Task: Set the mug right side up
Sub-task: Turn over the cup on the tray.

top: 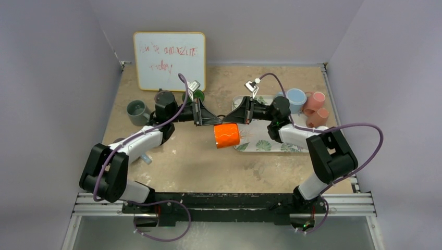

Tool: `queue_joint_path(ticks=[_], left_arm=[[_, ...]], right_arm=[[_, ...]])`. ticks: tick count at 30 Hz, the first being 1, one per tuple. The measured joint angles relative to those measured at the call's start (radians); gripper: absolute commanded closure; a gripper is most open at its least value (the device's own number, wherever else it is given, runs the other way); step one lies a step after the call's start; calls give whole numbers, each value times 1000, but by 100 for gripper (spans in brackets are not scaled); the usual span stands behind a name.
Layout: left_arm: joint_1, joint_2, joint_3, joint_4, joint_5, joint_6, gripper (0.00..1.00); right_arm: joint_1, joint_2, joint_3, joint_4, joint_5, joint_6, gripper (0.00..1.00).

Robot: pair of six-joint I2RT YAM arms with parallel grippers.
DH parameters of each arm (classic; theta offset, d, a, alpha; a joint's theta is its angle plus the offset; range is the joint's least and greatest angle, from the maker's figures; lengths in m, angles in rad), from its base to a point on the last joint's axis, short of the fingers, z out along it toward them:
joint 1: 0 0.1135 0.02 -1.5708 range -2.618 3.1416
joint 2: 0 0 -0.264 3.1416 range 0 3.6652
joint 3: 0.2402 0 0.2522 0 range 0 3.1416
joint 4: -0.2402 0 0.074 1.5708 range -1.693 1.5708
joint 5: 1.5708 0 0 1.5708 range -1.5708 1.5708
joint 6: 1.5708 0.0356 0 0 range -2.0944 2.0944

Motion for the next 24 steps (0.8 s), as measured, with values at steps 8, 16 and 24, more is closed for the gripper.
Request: queue_joint_path(ticks=[8, 16, 24], left_arm=[[-10, -8, -1, -16, -24, 27, 100], [-22, -61, -8, -104, -94, 44, 100], [-42, -77, -29, -158, -108, 40, 100]], right_arm=[[-3, 19, -21, 54, -1, 34, 99], [-3, 40, -31, 115, 3, 61, 74], [-3, 45, -34, 166, 56, 61, 58]])
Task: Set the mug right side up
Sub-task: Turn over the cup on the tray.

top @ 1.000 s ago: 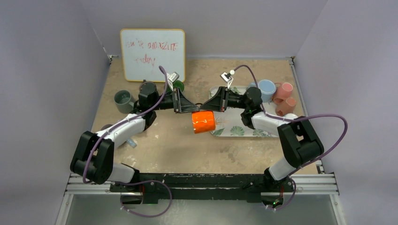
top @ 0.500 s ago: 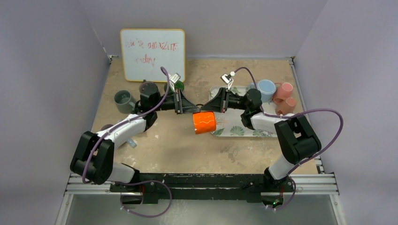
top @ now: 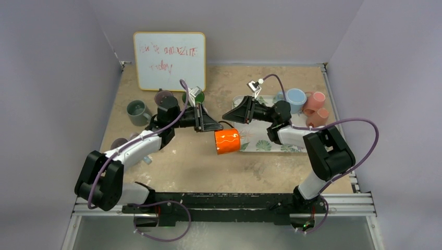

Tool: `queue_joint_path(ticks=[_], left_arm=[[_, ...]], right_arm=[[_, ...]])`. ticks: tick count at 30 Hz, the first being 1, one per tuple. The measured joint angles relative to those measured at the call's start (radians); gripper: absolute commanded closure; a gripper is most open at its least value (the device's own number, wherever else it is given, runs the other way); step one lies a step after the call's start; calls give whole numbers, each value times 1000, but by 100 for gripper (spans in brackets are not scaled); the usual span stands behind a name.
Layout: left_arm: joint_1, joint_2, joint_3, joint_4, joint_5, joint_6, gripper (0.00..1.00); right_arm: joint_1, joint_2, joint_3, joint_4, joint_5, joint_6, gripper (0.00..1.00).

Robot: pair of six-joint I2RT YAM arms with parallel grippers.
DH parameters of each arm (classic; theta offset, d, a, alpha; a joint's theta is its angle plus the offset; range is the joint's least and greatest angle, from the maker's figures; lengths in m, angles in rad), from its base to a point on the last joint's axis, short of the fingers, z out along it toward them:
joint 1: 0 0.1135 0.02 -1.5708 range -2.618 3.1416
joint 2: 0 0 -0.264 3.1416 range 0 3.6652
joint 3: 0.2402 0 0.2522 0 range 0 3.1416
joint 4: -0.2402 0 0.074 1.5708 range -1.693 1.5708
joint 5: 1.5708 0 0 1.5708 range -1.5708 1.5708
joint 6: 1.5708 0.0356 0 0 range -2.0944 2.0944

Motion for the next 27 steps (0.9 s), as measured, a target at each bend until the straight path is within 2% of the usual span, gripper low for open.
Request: queue_joint_path(ticks=[5, 9, 16, 18, 23, 27], left_arm=[[-2, -1, -12, -24, -10, 1, 100], [-2, -24, -11, -106, -40, 33, 100], [-3, -79, 110, -552, -233, 239, 100], [-3, -97, 152, -673, -317, 294, 100], [-3, -135, 207, -891, -513, 389, 100], [-3, -138, 246, -1057, -679, 422, 100]], right_arm=[[-6, 0, -13, 4, 27, -4, 39], [-18, -17, -29, -28, 48, -19, 26], [-24, -202, -36, -271, 100, -170, 11], [-24, -268, -36, -375, 120, -244, 2], [-24, -424, -21, -680, 204, -445, 1], [-24, -521, -18, -835, 255, -542, 1]])
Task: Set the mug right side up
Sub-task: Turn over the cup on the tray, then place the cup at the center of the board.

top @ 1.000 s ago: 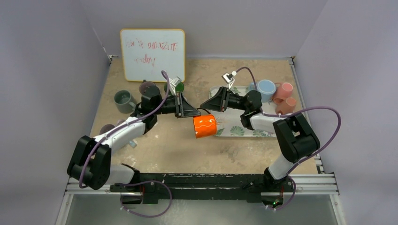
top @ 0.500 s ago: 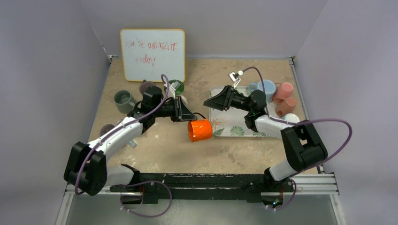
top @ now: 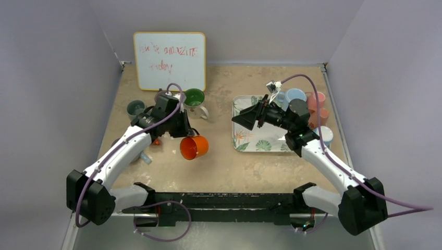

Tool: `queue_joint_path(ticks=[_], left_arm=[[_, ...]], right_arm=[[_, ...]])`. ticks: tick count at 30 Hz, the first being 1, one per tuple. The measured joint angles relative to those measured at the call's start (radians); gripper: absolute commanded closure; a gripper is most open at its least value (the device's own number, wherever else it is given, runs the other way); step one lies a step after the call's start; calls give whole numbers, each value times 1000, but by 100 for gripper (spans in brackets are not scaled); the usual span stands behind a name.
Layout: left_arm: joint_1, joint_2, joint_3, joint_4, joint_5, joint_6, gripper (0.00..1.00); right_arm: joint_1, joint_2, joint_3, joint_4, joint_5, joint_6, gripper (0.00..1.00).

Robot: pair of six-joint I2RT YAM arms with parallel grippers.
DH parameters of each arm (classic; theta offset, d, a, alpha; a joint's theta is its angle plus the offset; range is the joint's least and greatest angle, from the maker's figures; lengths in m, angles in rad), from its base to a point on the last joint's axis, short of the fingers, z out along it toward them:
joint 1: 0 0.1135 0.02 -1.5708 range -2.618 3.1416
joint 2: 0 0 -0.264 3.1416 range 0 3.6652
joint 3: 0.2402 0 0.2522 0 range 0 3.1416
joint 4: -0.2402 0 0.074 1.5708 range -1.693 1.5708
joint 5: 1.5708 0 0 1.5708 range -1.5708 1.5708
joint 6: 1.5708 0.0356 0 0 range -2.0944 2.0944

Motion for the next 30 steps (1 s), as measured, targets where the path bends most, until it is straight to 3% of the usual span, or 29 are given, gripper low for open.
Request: queue_joint_path(ticks=[5, 12, 20, 30], left_arm=[[10, 39, 82, -158, -201, 37, 100], [117, 199, 180, -239, -294, 114, 100], [243, 381, 226, -273, -292, 164, 100], [245, 535, 386, -320, -274, 174, 99]], right_arm=[[0, -59, 11, -124, 38, -66, 1], [0, -111, 23, -301, 136, -105, 1], [0, -180, 27, -410, 215, -108, 1], [0, -102, 98, -525, 232, -108, 1]])
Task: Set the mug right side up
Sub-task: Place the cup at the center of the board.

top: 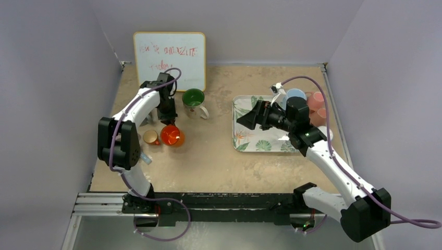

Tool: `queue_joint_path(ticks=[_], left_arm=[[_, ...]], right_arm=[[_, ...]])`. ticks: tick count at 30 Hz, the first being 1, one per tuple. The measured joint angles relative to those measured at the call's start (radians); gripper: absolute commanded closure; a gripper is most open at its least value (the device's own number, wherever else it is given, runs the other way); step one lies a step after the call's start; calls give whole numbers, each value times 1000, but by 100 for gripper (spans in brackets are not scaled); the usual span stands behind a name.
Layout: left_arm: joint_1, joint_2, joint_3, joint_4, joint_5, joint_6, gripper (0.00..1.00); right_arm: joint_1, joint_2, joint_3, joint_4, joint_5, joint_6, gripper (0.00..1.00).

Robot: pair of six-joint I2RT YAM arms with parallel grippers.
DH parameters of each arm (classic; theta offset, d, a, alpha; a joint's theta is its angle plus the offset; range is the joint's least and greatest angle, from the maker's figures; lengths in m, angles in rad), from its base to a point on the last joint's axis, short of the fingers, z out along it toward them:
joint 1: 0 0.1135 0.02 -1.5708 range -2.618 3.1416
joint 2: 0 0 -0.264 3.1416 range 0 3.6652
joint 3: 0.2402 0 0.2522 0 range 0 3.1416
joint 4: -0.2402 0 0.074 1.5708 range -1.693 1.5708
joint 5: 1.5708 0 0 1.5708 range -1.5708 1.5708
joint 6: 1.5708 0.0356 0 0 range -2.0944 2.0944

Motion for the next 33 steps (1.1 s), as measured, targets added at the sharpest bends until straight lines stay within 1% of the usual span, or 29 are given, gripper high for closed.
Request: queue_joint_path(ticks=[2, 4, 6, 9, 13, 16, 20, 23, 24, 25, 26, 29, 33], left_arm=[[0, 35, 40, -5, -4, 0, 96], [0, 59, 68, -7, -8, 0, 87], [0, 68, 81, -10, -10, 0, 82], [0, 70, 90, -14, -10, 0, 69], [0, 71, 109, -14, -10, 4, 65], [0, 71, 129, -20, 3, 8, 57], [0, 48, 137, -22, 34, 11, 50], [0, -5, 137, -15, 75, 16, 35], [0, -35, 134, -7, 96, 19, 24], [0, -71, 127, 6, 121, 25, 20], [0, -104, 119, 20, 143, 34, 12], [0, -229, 70, 71, 219, 43, 8], [-1, -380, -10, 131, 321, 60, 6]], right_arm=[[0, 17, 5, -18, -2, -2, 1], [0, 24, 6, -41, -2, -8, 1], [0, 24, 6, -59, -2, -18, 1], [0, 24, 11, -92, 1, -35, 1], [0, 15, 11, -130, 13, -53, 1], [0, -3, 11, -153, 38, -60, 1], [0, -36, 11, -164, 87, -60, 1], [0, -48, 11, -166, 136, -53, 1], [0, -48, 11, -169, 148, -49, 1], [0, -46, 11, -175, 167, -43, 1], [0, -45, 11, -182, 184, -37, 1], [0, -43, 11, -209, 256, -8, 1], [0, -47, 11, -224, 367, 32, 1]])
